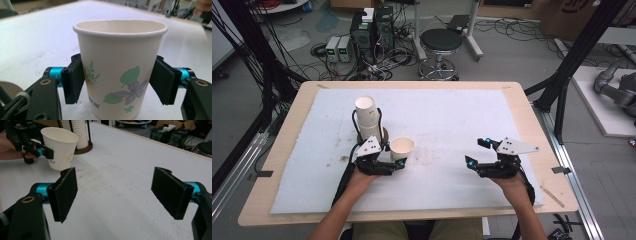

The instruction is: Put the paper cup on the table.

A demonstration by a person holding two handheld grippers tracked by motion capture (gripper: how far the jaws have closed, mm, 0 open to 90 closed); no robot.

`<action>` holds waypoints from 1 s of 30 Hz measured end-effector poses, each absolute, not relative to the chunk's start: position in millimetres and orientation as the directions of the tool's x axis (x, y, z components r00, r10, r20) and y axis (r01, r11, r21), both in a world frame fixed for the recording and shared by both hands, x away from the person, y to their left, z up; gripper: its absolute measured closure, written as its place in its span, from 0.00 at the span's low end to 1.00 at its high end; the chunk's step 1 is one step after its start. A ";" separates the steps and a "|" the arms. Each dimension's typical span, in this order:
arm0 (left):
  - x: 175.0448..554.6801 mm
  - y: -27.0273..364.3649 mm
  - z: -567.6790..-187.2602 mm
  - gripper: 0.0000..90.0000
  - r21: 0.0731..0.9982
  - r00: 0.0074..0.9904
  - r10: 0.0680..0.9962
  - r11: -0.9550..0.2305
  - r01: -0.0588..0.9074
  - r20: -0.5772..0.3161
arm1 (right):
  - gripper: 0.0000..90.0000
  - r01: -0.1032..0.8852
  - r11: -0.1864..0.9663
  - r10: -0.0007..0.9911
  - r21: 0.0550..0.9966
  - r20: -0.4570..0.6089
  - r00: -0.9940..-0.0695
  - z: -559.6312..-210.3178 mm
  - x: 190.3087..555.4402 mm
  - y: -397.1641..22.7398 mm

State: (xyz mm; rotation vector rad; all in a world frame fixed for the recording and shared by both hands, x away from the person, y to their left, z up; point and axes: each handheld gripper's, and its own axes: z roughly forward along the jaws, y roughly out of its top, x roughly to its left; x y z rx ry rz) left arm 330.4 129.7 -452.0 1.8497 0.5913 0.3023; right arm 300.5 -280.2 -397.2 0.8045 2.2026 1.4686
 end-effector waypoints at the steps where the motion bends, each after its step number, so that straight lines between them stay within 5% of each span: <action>1: 330.4 129.0 -452.7 0.37 0.928 0.841 0.537 -0.274 0.254 -0.072 | 0.24 0.252 0.294 0.639 0.922 0.006 -0.769 -397.3 300.7 -279.5; 20: 314.6 136.7 -451.2 0.37 0.890 0.829 0.558 -0.363 0.275 -0.028 | 0.24 0.260 0.285 0.639 0.923 0.019 -0.769 -396.0 300.6 -280.3; 24: 314.1 134.9 -451.8 0.31 0.890 0.818 0.574 -0.355 0.285 -0.033 | 0.24 0.263 0.284 0.639 0.922 0.023 -0.769 -395.9 300.2 -280.4; 26: 312.0 136.3 -450.8 0.18 0.898 0.813 0.580 -0.329 0.292 -0.052 | 0.24 0.266 0.284 0.642 0.921 0.024 -0.766 -396.2 300.2 -281.2; 30: 304.0 146.7 -442.2 0.17 0.917 0.815 0.577 -0.294 0.270 -0.055 | 0.24 0.277 0.281 0.648 0.919 0.031 -0.761 -397.8 301.0 -283.6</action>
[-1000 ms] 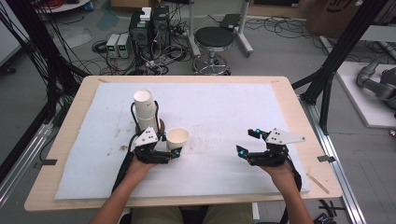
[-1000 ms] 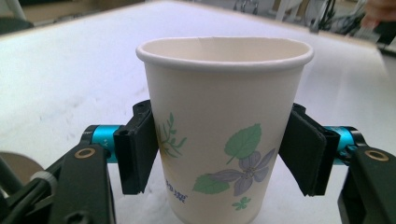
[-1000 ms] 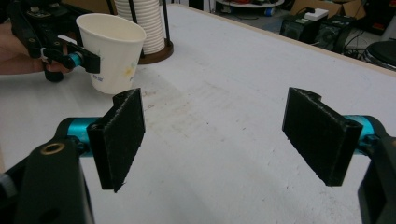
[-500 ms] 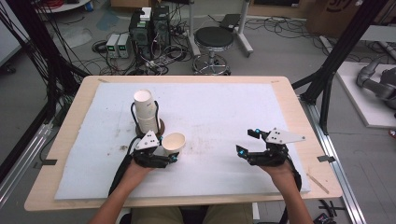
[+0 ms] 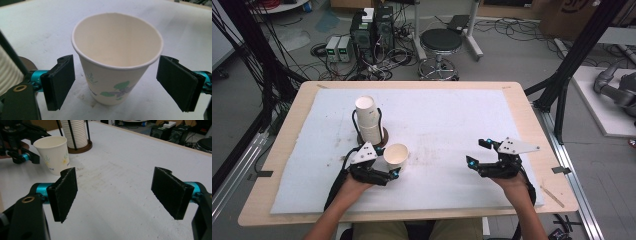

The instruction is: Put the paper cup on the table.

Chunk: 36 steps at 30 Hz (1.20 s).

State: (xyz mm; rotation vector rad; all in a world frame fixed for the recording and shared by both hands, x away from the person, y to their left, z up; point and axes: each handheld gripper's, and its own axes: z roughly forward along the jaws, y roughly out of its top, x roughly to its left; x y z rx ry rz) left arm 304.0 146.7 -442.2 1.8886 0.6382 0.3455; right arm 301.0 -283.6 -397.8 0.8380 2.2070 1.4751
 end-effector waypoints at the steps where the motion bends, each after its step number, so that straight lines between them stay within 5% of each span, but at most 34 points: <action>1: 301.7 150.2 -438.9 0.17 0.922 0.814 0.578 -0.282 0.265 -0.057 | 0.24 0.280 0.280 0.648 0.918 0.034 -0.761 -398.0 300.9 -284.1; 18: 285.8 219.4 -412.3 0.17 0.981 0.718 0.692 -0.083 0.174 -0.069 | 0.23 0.304 0.306 0.691 0.902 0.010 -0.723 -403.6 296.6 -293.9; 36: 282.9 246.3 -417.0 0.17 0.985 0.670 0.734 -0.007 0.170 -0.110 | 0.23 0.299 0.292 0.710 0.909 0.003 -0.704 -399.4 291.7 -300.2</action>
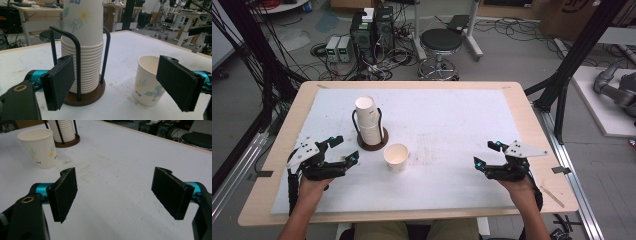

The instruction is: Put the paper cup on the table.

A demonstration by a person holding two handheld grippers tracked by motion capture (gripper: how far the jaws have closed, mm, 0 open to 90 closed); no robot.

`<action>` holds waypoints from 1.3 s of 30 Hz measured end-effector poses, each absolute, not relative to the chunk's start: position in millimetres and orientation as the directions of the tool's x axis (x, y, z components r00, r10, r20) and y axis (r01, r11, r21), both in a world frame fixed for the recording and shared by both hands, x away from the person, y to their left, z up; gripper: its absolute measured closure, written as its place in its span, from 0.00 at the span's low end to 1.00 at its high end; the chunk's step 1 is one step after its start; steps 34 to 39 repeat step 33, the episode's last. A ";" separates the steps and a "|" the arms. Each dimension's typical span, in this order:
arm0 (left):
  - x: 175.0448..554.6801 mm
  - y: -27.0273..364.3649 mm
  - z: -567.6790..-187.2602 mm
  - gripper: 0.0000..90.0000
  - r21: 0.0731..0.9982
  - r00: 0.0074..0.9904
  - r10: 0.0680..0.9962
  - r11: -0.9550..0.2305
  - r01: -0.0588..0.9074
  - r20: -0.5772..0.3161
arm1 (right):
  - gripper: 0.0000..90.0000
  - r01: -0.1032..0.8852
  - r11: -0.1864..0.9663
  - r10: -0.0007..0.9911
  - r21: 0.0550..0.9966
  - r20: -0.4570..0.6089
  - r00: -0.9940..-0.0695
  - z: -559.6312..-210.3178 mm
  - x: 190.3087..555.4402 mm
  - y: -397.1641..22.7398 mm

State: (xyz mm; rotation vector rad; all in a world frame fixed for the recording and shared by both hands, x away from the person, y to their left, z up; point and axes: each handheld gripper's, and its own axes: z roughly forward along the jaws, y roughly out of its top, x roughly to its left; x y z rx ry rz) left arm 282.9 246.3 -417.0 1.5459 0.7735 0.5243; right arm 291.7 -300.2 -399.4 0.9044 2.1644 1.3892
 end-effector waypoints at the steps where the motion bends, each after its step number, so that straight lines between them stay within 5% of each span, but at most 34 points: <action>1: 282.7 246.3 -417.4 0.17 0.985 0.670 0.734 -0.006 0.171 -0.111 | 0.23 0.300 0.293 0.711 0.908 0.003 -0.704 -399.3 291.4 -300.2; 39: 280.3 244.0 -419.5 0.18 0.985 0.671 0.734 -0.015 0.172 -0.105 | 0.23 0.293 0.304 0.707 0.906 -0.008 -0.707 -400.4 292.2 -298.8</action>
